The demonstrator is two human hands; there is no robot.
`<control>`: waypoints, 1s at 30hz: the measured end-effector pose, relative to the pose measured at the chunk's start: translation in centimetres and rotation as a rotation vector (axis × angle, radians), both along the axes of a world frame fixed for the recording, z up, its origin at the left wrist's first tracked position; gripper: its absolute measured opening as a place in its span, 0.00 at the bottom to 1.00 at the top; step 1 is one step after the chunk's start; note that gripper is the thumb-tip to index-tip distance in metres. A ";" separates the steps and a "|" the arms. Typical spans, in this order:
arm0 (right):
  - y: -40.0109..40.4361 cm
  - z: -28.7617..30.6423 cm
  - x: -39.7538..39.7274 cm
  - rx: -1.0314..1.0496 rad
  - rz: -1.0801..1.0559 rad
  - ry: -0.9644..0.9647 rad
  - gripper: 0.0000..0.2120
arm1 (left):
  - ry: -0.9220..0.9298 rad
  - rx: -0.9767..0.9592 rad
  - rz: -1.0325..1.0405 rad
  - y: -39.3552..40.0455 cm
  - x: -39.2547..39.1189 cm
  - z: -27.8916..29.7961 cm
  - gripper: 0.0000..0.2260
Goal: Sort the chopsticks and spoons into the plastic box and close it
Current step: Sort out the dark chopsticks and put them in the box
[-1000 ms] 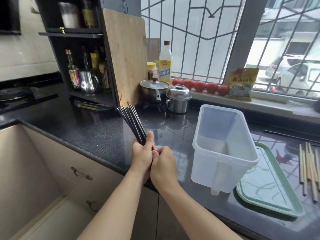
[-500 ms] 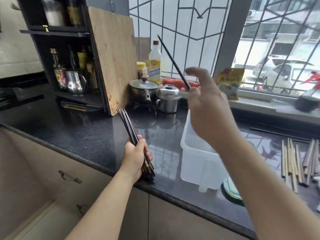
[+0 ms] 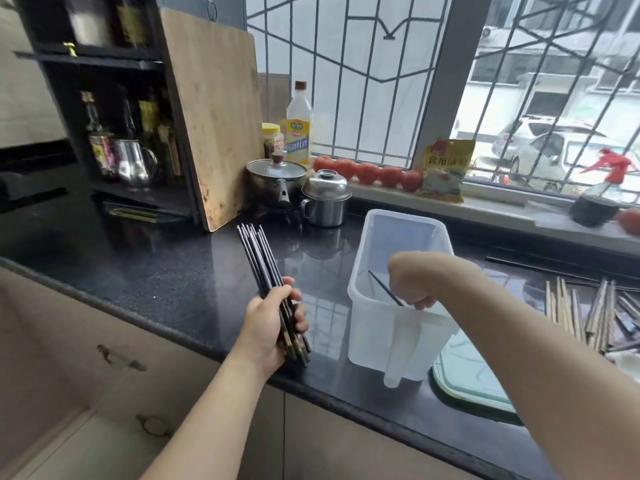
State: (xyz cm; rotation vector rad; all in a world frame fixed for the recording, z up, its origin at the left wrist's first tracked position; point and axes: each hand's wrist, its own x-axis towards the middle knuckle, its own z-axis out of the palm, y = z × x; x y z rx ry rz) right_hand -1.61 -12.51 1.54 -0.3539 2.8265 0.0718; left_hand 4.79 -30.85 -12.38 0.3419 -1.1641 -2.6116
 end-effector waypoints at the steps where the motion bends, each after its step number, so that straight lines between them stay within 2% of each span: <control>1: 0.1 0.3 -0.2 -0.018 -0.015 0.031 0.10 | 0.006 -0.010 -0.026 0.0 0.1 0.1 0.04; 3: 0.1 0.8 -1.2 -0.108 -0.027 0.197 0.11 | 0.007 -0.031 -0.075 0.1 0.4 0.3 0.04; 6: -1.5 1.5 -1.3 -0.470 0.040 0.404 0.11 | 0.022 -0.054 -0.126 0.1 0.8 0.5 0.06; 7: -2.5 1.5 -0.6 -0.516 0.098 0.426 0.11 | 0.029 -0.061 -0.140 0.1 0.9 0.6 0.07; 9: -4.9 1.0 0.3 -0.485 0.238 0.377 0.12 | 0.044 -0.070 -0.174 0.1 1.1 0.8 0.08; 11: -6.9 0.1 0.6 -0.353 0.328 0.283 0.16 | 0.052 -0.065 -0.200 0.0 1.2 0.8 0.10; 14: -8.4 -0.8 0.1 -0.338 0.316 0.133 0.15 | 0.055 -0.059 -0.213 -0.1 1.2 0.8 0.13; 17: -8.7 -0.8 0.3 -0.348 0.296 0.125 0.13 | 0.060 -0.055 -0.224 -0.1 1.2 0.7 0.12; 23: -8.6 -0.7 0.4 -0.245 0.279 0.152 0.17 | 0.063 -0.111 -0.293 0.1 1.2 1.0 0.13; 25: -8.3 -0.6 0.3 -0.414 0.225 0.138 0.16 | 0.045 -0.119 -0.310 0.1 1.1 1.1 0.10; 27: -7.5 0.5 0.2 -0.749 0.129 0.160 0.14 | 0.005 -0.120 -0.277 0.3 0.9 1.1 0.06; 29: -6.1 2.9 -0.5 -1.130 0.033 0.292 0.12 | -0.024 -0.134 -0.222 0.4 0.6 1.0 0.04; 30: -5.0 4.3 -0.8 -1.255 -0.006 0.391 0.11 | -0.029 -0.139 -0.201 0.4 0.4 0.8 0.04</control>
